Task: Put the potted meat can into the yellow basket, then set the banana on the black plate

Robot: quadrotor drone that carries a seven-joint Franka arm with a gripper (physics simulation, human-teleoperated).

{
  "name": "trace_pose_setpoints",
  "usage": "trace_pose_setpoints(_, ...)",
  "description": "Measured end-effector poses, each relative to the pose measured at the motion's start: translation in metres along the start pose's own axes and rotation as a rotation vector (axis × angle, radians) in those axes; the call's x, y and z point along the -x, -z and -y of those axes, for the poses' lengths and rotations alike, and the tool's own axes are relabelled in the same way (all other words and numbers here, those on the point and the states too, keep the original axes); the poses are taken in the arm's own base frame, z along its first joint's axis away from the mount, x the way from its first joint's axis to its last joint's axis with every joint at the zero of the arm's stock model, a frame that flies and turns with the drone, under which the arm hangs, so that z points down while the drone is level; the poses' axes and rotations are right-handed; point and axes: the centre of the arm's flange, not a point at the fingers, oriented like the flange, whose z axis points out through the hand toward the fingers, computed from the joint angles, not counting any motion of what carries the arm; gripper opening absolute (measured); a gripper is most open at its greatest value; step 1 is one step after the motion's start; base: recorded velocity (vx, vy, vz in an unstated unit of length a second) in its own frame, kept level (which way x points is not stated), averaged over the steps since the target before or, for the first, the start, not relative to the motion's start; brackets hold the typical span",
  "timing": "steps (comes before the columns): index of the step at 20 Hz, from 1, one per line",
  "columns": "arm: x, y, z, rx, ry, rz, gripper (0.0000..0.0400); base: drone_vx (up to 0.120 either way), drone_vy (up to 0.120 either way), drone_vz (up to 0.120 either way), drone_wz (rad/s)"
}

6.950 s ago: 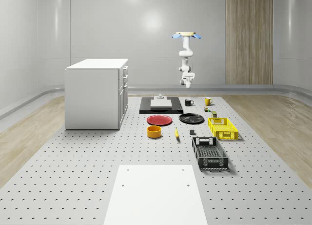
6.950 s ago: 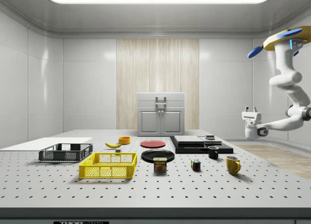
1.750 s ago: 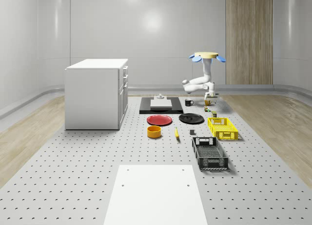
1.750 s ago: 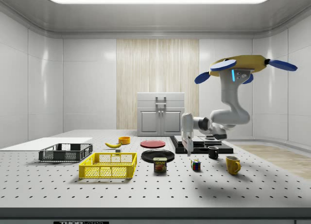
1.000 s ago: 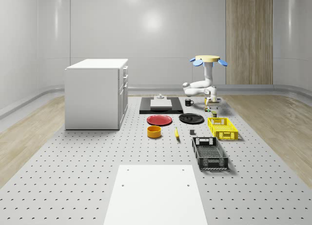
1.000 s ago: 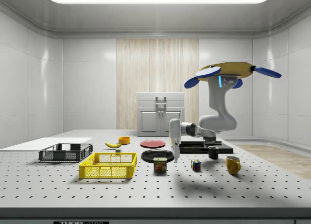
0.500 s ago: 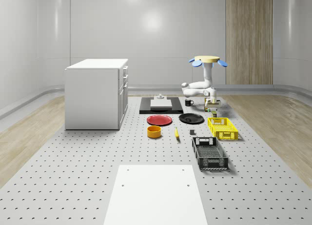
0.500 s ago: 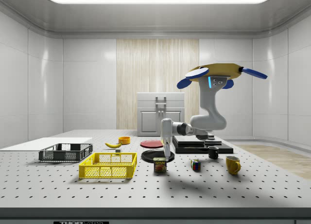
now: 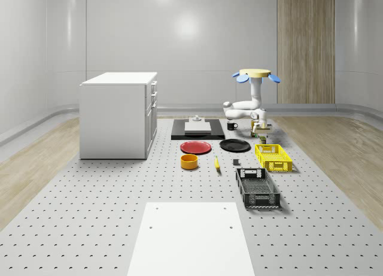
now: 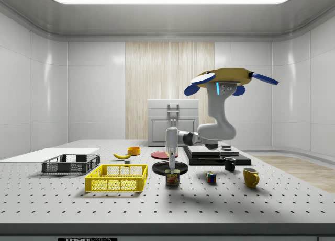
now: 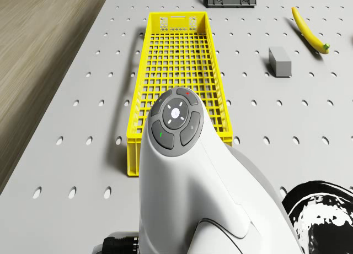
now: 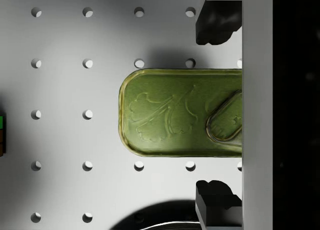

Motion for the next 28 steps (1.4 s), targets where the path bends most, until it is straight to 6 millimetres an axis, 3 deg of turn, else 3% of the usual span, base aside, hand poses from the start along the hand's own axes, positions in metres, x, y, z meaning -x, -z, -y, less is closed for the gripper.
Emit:
trace_pose_setpoints(10, 0.000, -0.026, 0.000, 0.000, 0.000, 0.000, 0.0400, 0.000, 0.000, 0.000, 0.000)
trace_pose_setpoints(15, 0.000, -0.031, 0.000, 0.000, 0.000, 0.000, 0.0301, 0.000, 0.000, 0.000, 0.000)
trace_pose_setpoints(18, 0.000, -0.033, 0.000, 0.001, 0.000, -0.001, 0.0286, 0.000, 0.000, 0.000, 0.000)
trace_pose_setpoints(23, 0.000, -0.025, 0.000, 0.002, 0.005, -0.004, 0.0289, 0.000, 0.000, 0.008, 0.000)
trace_pose_setpoints(28, 0.000, -0.010, 0.000, 0.003, 0.002, -0.005, 0.0288, 0.000, 0.000, 0.120, 0.000)
